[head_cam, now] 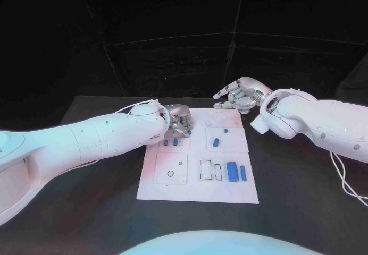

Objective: Assemble the parts on the task board

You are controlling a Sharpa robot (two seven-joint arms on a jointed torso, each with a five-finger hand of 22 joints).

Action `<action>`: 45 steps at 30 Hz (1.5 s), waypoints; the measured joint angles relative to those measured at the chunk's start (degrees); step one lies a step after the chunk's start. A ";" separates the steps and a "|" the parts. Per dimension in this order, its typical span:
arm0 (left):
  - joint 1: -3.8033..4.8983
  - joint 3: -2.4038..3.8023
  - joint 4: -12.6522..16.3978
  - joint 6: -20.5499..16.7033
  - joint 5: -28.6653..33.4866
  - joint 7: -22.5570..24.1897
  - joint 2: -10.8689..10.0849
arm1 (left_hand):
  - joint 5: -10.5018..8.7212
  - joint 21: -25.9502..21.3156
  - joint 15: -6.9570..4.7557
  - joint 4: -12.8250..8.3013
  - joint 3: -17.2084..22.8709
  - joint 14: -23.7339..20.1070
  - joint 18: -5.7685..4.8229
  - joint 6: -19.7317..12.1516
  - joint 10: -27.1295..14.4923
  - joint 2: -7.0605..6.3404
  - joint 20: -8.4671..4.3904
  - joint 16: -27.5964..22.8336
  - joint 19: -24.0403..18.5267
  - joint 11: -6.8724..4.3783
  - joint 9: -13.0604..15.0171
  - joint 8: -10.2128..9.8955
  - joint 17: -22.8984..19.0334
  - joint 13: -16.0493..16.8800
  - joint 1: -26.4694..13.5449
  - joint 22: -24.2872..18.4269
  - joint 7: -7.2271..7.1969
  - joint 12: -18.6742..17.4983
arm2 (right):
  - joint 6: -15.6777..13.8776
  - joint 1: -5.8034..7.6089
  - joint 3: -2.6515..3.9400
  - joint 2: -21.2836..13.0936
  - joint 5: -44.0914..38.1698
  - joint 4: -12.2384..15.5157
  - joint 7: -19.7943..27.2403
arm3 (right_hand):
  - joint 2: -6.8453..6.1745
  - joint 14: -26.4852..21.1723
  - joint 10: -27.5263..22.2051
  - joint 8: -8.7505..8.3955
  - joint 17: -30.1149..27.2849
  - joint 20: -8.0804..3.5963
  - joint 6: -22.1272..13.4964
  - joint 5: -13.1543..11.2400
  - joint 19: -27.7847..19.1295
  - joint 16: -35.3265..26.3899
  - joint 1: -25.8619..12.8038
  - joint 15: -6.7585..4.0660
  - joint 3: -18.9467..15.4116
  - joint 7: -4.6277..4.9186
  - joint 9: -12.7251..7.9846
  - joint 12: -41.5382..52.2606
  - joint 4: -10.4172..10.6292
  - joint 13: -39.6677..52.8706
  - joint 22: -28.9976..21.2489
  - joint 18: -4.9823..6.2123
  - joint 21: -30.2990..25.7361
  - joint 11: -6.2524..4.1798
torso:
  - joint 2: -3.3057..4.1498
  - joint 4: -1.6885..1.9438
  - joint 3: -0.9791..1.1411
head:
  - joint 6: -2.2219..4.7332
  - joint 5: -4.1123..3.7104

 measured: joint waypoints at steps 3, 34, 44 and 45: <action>0.01 0.06 0.12 0.00 0.01 0.05 0.03 | 0.00 -0.22 0.12 0.00 0.00 0.12 0.00 -0.54 -0.51 -0.21 0.18 0.00 -0.18 0.50 0.00 -0.78 -0.26 -0.05 -0.20 -0.29 0.19 -1.12 | 0.00 0.00 0.00 0.04 0.00 0.00 0.00 | 0.00 0.00 0.00 0.00 0.00 0.00 0.00 0.00 0.00 0.00 0.00 0.00 0.00 0.00 0.00 0.00 0.00 0.00 0.00 -0.01 0.00 0.00 | 0.00 0.01 -0.01 | 0.00 0.00; -0.06 0.14 -0.16 0.57 0.19 -0.31 0.75 | -0.41 -0.45 -0.01 -1.77 6.37 -0.01 0.00 7.40 5.56 3.10 -0.01 0.50 -0.39 -0.64 0.65 -0.37 -0.27 0.09 1.76 0.27 -0.72 -3.20 | 0.01 0.00 0.00 0.20 -0.01 -0.09 0.03 | 0.00 0.00 0.00 0.00 0.03 0.00 0.00 0.00 0.00 0.00 0.00 0.00 0.00 0.00 0.00 0.00 0.00 0.00 0.00 -0.01 0.00 0.00 | 0.01 -0.01 0.00 | -0.18 -0.14; -0.11 0.12 0.99 0.03 0.25 0.27 -0.37 | -0.21 -0.19 -0.01 -2.45 7.53 -0.01 0.01 7.91 6.36 3.35 -0.01 0.76 -0.39 -0.65 0.60 -0.78 -0.12 -0.14 2.26 0.81 -0.61 -4.09 | 0.02 0.00 0.00 0.23 -0.01 -0.09 0.05 | 0.00 0.00 0.00 0.00 0.04 0.00 0.00 0.00 0.00 0.00 0.00 0.00 0.00 0.00 0.00 0.00 0.00 0.00 0.00 -0.01 0.00 0.00 | -0.02 0.01 -0.04 | -0.10 -0.11; -0.14 0.11 1.32 -0.15 0.30 0.35 -0.79 | -0.21 -0.19 -0.01 -2.45 7.53 -0.01 0.01 8.02 6.36 3.35 -0.01 0.77 -0.39 -0.65 0.57 -0.96 -0.12 -0.13 2.26 0.85 -0.50 -4.13 | 0.02 0.00 0.00 0.23 -0.01 -0.09 0.06 | 0.00 0.00 0.00 0.00 0.04 0.00 0.00 0.00 0.00 0.00 0.00 0.00 0.00 0.00 0.00 0.00 0.00 0.00 0.00 0.00 0.00 0.00 | -0.03 0.01 -0.04 | -0.07 -0.10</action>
